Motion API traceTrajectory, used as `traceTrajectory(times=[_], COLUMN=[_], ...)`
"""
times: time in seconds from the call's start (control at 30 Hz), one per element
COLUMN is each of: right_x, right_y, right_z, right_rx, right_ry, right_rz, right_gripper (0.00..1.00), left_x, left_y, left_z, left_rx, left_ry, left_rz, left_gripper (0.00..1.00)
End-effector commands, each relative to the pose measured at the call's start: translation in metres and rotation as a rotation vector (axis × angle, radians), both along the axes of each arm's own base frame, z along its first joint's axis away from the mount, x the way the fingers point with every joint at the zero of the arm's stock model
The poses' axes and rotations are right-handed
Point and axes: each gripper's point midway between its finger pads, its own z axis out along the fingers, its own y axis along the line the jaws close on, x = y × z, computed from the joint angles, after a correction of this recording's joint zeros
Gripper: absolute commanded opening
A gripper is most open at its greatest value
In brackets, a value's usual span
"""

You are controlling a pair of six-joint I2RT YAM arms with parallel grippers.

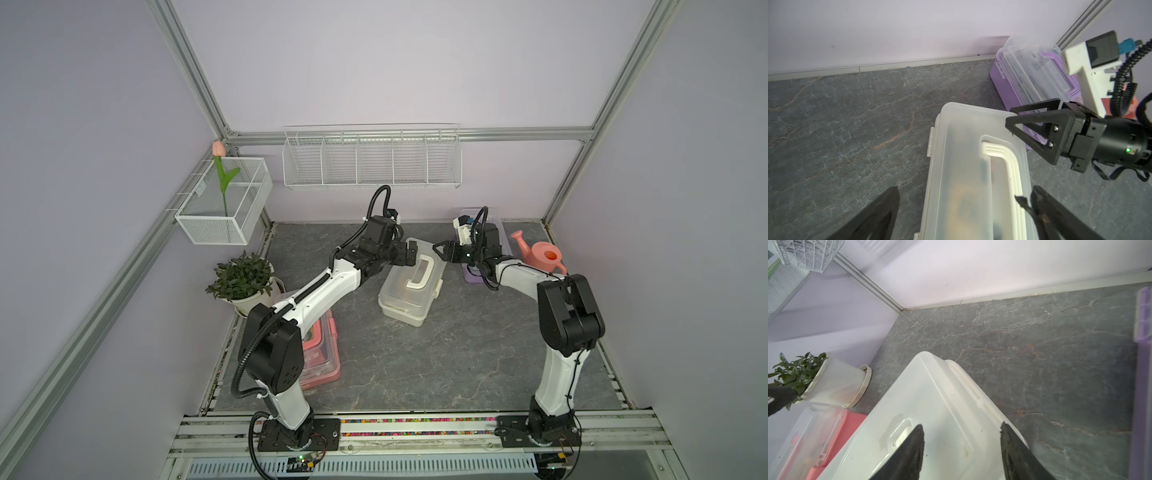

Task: Close toolboxes
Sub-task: Move the toolbox to the center of the board.

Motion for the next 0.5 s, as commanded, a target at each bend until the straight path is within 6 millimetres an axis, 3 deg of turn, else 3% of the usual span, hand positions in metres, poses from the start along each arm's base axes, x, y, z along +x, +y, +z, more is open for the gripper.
traceTrajectory(times=[0.0,0.2,0.33,0.47], right_x=[-0.039,-0.064,-0.075,-0.101], right_y=[0.025,0.037,0.022,0.006], right_z=[-0.004,0.006,0.024,0.025], right_rx=[0.031,0.02,-0.031,-0.092], right_ry=[0.068,0.044,-0.03,-0.094], right_rz=[0.1,0.117,0.077,0.079], right_gripper=[0.6,0.6,0.6,0.61], left_x=[-0.002,-0.005,-0.009,-0.012], left_y=[0.011,0.02,0.028,0.032], left_z=[0.012,0.004,-0.005,-0.018], left_rx=[-0.018,0.006,0.006,0.01], left_ry=[-0.024,-0.013,0.014,0.048], left_rz=[0.042,0.055,0.059,0.059], left_gripper=[0.99,0.99,1.0,0.95])
